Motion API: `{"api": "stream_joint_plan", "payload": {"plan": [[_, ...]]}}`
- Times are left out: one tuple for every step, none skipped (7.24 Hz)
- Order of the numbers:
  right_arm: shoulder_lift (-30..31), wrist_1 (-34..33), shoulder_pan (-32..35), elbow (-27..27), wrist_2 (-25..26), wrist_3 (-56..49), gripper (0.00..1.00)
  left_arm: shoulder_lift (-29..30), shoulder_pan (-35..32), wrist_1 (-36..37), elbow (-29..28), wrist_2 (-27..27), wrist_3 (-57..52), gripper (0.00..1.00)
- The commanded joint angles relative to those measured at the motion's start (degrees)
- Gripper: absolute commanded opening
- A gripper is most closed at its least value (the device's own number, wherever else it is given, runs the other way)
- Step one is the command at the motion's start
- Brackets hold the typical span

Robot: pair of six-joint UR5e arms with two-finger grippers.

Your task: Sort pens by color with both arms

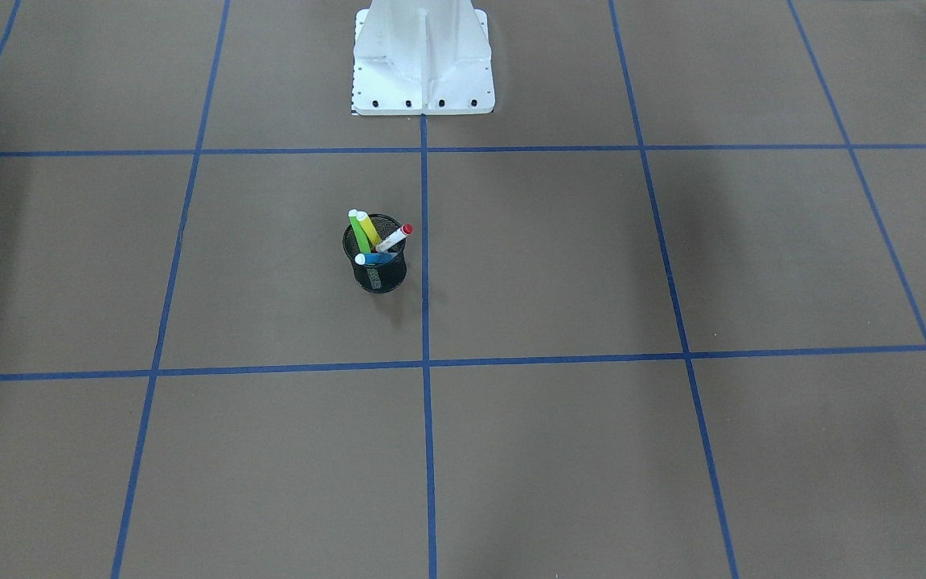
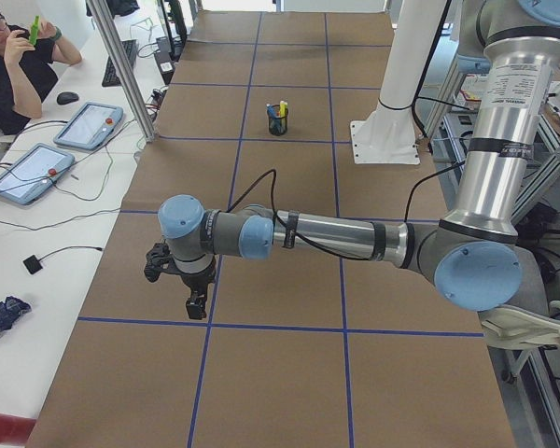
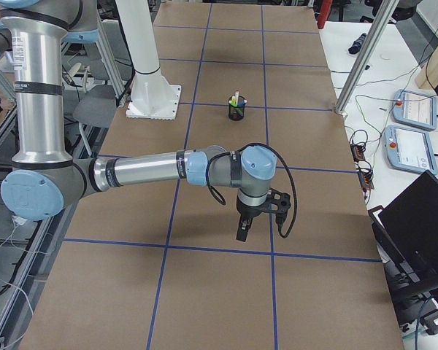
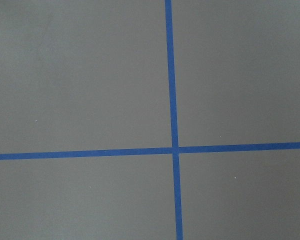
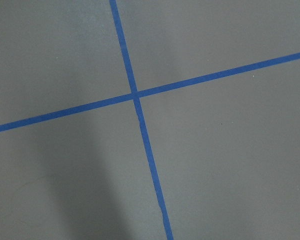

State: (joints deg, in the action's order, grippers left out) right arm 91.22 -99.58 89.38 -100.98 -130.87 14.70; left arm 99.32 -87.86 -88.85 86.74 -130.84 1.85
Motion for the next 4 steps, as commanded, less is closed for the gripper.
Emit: {"api": "stream_joint_plan", "payload": {"plan": [[-0.2,-0.2,0.0,-0.4,-0.1,0.4,1.00,0.1,0.0,0.0,0.1,0.0,0.0,1.00],[-0.6,-0.7,0.0,-0.8,-0.7,0.5,1.00,0.1,0.1,0.1,0.2,0.0,0.2,1.00],[-0.9,-0.7,0.0,-1.1,-1.3,0.6,1.00,0.2,0.1,0.1,0.1,0.1,0.2,1.00],[-1.5,-0.7,0.0,-1.1,-1.2,0.6,1.00,0.2,0.1,0.1,0.3,0.1,0.3,1.00]]}}
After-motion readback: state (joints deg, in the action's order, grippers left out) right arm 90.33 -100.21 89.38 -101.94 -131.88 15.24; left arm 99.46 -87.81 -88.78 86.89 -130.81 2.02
